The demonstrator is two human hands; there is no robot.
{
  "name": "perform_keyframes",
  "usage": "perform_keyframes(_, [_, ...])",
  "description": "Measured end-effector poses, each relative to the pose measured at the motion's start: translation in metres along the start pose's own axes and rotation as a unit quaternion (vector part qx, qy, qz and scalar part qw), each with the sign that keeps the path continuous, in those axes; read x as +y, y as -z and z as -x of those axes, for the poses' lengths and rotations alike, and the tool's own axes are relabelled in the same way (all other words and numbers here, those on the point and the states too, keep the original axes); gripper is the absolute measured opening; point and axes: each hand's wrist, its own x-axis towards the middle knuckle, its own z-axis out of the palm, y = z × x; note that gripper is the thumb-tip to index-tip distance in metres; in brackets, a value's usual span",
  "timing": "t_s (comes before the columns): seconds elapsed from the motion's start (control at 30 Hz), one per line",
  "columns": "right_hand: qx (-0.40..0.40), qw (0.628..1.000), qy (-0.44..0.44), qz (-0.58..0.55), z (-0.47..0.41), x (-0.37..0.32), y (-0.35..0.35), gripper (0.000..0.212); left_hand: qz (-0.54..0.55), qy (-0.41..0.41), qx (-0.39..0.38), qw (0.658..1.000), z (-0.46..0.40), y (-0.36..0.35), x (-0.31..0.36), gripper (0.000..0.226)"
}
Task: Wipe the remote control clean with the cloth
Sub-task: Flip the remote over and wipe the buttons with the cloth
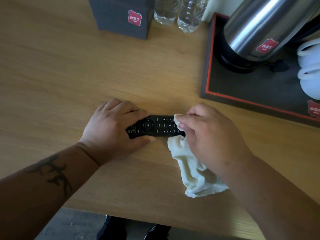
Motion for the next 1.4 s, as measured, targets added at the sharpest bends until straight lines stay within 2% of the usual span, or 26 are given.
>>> perform_keyframes(0.13, [-0.063, 0.996, 0.053, 0.021, 0.024, -0.004, 0.007, 0.026, 0.003, -0.003, -0.004, 1.0, -0.001, 0.001, 0.001, 0.066])
perform_keyframes(0.2, [-0.05, 0.997, 0.058, 0.005, 0.023, -0.004, 0.011, 0.031, 0.004, -0.003, -0.001, 1.0, -0.001, 0.001, 0.001, 0.066])
perform_keyframes(0.33, [-0.006, 1.0, 0.023, -0.008, 0.0, -0.001, 0.008, 0.019, 0.005, -0.004, 0.001, 1.0, -0.001, 0.001, 0.0, 0.065])
perform_keyframes(0.47, [-0.026, 0.999, 0.018, -0.014, 0.004, -0.004, 0.001, 0.019, 0.004, -0.005, -0.001, 1.0, -0.001, 0.0, -0.001, 0.065])
perform_keyframes(0.63, [-0.094, 0.993, 0.066, 0.007, 0.027, -0.01, 0.013, 0.018, 0.003, -0.015, 0.0, 1.0, 0.0, 0.001, -0.001, 0.064])
perform_keyframes(0.77, [-0.031, 0.999, 0.015, 0.006, 0.0, -0.001, 0.011, 0.023, -0.001, -0.014, 0.001, 1.0, 0.0, -0.001, 0.0, 0.065])
perform_keyframes(0.83, [-0.026, 1.0, 0.002, -0.002, -0.007, -0.003, 0.007, 0.019, -0.003, -0.009, 0.003, 1.0, 0.001, -0.002, 0.0, 0.065])
perform_keyframes(0.93, [-0.067, 0.997, 0.038, 0.026, 0.005, -0.01, 0.005, 0.008, 0.0, -0.01, -0.004, 1.0, 0.0, -0.001, 0.0, 0.065])
perform_keyframes(1.07, [-0.116, 0.986, 0.082, 0.082, 0.004, -0.006, 0.015, 0.015, -0.003, -0.025, -0.004, 1.0, -0.001, 0.0, 0.0, 0.064])
perform_keyframes(1.23, [-0.136, 0.98, 0.055, 0.134, -0.023, -0.005, 0.017, 0.014, 0.001, -0.023, -0.01, 1.0, 0.0, 0.0, 0.0, 0.065])
perform_keyframes(1.4, [-0.172, 0.969, 0.117, 0.135, -0.012, -0.001, 0.021, 0.02, 0.002, -0.04, -0.015, 0.999, -0.001, 0.001, -0.002, 0.066])
